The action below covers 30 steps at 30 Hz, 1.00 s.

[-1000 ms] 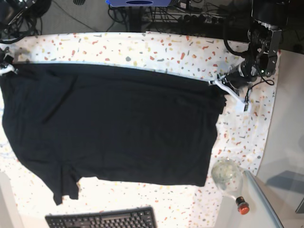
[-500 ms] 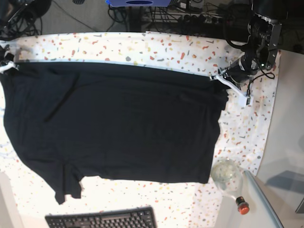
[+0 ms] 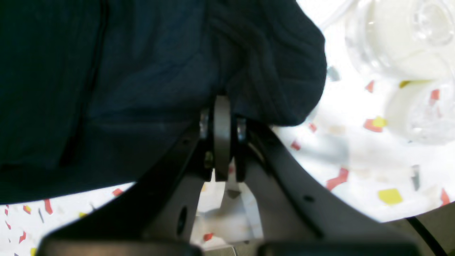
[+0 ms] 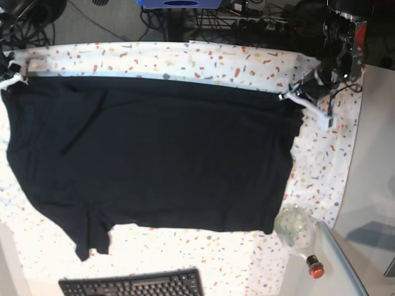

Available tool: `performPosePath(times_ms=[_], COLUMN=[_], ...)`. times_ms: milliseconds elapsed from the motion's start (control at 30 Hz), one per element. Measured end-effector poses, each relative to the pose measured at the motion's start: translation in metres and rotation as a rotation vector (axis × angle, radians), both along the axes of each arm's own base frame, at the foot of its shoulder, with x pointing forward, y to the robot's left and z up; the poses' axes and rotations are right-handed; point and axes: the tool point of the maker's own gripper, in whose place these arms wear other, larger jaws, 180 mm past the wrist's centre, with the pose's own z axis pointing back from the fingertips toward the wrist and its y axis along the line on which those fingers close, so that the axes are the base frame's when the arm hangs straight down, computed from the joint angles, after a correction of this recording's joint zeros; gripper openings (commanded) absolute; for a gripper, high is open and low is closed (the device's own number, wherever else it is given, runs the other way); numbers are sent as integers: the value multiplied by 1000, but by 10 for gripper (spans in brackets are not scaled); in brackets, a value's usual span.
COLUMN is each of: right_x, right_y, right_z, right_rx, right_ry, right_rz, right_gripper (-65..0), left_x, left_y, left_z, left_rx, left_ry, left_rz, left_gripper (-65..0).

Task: Layout the t-shirt on the table in an organized manner, then fold the t-shirt properly
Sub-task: 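Swing the shirt down and lay it flat with both grippers, then release the shirt edge and raise both grippers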

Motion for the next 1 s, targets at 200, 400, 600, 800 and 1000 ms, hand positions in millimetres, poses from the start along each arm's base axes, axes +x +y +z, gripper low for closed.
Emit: performPosePath(times_ms=[200,400,600,800,1000], right_x=[-1,-9,-18,-21,-22], right_y=[3,2,0,-2,-3], right_z=[-2,-3,-6,-6,-6], right_rx=[7,3,4,3,3], right_ry=[4,16,34,35,34], right_rz=[4,3,-7,-15,-19], right_gripper=[-650,-650,-650,-650,-594], left_x=[-18,-21,-23,-30,-30], left_y=[10,5,4,5,4], left_z=[1,-1,-1,-3,-2], left_rx=[6,-2,-1,-10,-17], left_ry=[17,7,7,12,9], left_rz=[38,61,59,68,68], left_gripper=[-650,-650,-650,-650,-502])
